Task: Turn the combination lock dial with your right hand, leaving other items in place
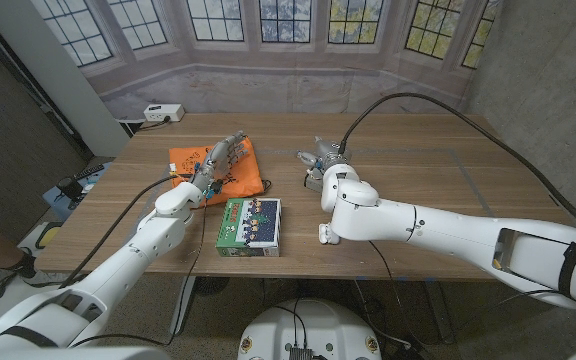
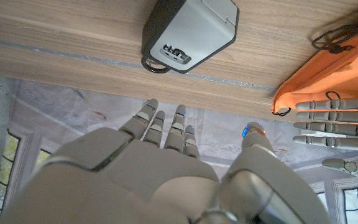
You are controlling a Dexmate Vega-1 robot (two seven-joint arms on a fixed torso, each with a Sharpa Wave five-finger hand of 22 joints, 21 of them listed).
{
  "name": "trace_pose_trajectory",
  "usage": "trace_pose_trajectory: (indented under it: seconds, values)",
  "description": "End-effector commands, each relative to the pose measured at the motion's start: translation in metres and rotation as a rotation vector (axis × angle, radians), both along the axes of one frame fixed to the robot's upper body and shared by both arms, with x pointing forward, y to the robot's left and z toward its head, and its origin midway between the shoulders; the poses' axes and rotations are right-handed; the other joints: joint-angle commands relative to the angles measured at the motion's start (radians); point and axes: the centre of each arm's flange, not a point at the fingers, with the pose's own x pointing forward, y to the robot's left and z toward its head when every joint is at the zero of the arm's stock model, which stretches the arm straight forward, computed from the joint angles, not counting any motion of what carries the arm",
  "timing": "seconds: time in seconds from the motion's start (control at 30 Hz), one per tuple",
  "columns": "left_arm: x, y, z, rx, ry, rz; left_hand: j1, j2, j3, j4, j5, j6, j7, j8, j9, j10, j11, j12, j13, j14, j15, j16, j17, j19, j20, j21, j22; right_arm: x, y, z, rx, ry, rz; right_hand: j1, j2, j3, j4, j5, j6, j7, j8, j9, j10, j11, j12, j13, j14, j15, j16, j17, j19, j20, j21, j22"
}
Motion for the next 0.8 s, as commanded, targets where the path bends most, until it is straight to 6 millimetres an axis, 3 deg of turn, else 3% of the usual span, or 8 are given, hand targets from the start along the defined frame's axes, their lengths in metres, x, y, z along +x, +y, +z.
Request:
trace_pose_trajectory:
  seconds: [0.03,0.5,0.8]
  values:
    - [-0.001,0.0,0.009,-0.017,-0.026,-0.022,0.015,-0.001,0.003,-0.006,0.004,-0.005,-0.005,-0.006,0.003,0.002,0.003,-0.003,0.003,-0.001,0.007,0.0,0.002,0.007,0.002,-0.005,0.002,0.007,0.001,-0.007,-0.017,-0.003,-0.025,-0.023,0.003,-0.006,0.013,0.003,-0.007,-0.004,0.008,0.002,0.013,-0.002,-0.001,0.0,-0.005,0.009,0.002,0.006,-0.008,0.001,0.001,0.003]
    - [-0.003,0.0,0.008,-0.017,-0.027,-0.023,0.016,0.0,0.003,-0.007,0.004,-0.009,-0.005,-0.006,0.003,0.002,0.004,-0.003,0.003,0.0,0.009,0.001,0.002,0.009,0.003,-0.007,0.002,0.013,-0.001,-0.015,-0.032,0.02,-0.035,-0.111,0.012,-0.036,0.068,0.011,-0.016,-0.022,0.012,0.002,0.027,-0.005,0.0,-0.001,-0.002,0.011,0.007,0.011,-0.025,-0.002,0.004,0.004]
    - [-0.006,-0.002,0.008,-0.015,-0.028,-0.021,0.016,0.0,0.003,-0.008,0.004,-0.009,-0.006,-0.005,0.003,0.003,0.004,-0.003,0.004,0.0,0.008,0.001,0.003,0.01,0.002,-0.008,0.002,0.018,-0.005,-0.022,-0.028,0.05,-0.045,-0.145,0.014,-0.048,0.09,0.015,-0.03,-0.028,0.009,0.002,0.026,-0.006,-0.003,-0.001,-0.005,0.013,0.007,0.013,-0.036,-0.003,0.004,0.003]
